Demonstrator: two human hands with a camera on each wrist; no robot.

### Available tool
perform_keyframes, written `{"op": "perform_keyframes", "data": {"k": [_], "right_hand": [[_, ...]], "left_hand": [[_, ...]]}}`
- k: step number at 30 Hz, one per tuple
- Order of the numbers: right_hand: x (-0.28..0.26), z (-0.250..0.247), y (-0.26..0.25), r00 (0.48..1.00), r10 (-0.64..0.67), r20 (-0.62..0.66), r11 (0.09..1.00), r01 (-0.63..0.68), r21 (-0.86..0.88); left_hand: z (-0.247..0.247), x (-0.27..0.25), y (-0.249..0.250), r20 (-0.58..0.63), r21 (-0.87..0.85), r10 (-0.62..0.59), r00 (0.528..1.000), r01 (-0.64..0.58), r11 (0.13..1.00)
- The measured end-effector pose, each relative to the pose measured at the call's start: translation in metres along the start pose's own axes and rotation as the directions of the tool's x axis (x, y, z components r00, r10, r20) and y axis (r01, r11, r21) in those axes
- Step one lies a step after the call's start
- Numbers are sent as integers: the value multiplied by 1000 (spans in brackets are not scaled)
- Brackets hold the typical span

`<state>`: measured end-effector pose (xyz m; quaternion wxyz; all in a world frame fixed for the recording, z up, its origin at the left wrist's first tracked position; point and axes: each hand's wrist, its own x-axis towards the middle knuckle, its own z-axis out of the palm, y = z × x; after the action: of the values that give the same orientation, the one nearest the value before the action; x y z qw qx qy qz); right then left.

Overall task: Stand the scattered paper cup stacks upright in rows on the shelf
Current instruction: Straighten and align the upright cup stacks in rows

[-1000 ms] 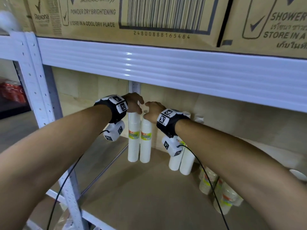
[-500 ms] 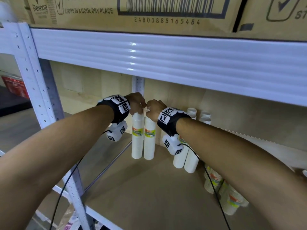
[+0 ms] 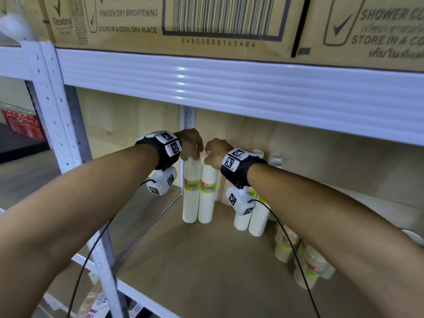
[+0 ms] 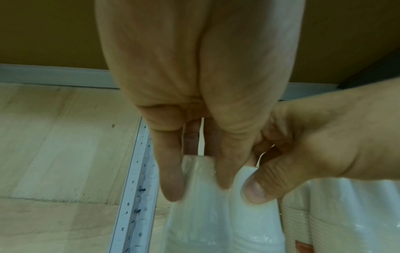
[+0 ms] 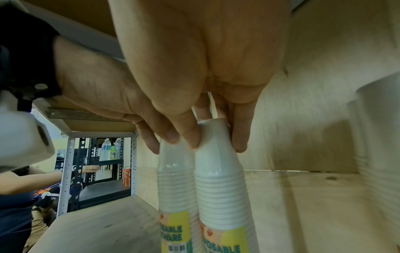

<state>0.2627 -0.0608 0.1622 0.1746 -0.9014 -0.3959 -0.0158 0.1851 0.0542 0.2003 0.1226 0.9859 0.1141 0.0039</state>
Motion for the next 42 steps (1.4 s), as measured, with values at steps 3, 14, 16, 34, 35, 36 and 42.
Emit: {"op": "perform_keyframes", "data": {"k": [3, 14, 16, 34, 35, 36, 42], "right_hand": [[-13, -11, 4, 1000, 1, 9, 1000, -1, -6], [-71, -55, 23, 992, 66, 107, 996, -59, -67], [-82, -60, 30, 989, 94, 116, 995, -88, -51], [-135, -81, 82, 975, 218, 35, 975, -217, -48], [-136, -81, 82, 975, 221, 36, 974, -219, -49], [-137, -81, 83, 974, 225, 35, 974, -224, -47], [-138, -79, 85, 973, 228, 20, 972, -227, -57]], "left_hand": [[-3, -7, 12, 20, 11, 9, 1000, -9, 1000], [-4, -26, 74, 170, -111, 48, 984, -29, 993], [0, -26, 86, 176, -67, 46, 983, -35, 997], [33, -29, 156, 79, -46, 184, 980, -181, 982], [35, -28, 157, 73, -41, 189, 979, -186, 982], [36, -28, 157, 69, -37, 192, 979, -190, 981], [39, -23, 155, 68, -45, 216, 974, -214, 976]]}}
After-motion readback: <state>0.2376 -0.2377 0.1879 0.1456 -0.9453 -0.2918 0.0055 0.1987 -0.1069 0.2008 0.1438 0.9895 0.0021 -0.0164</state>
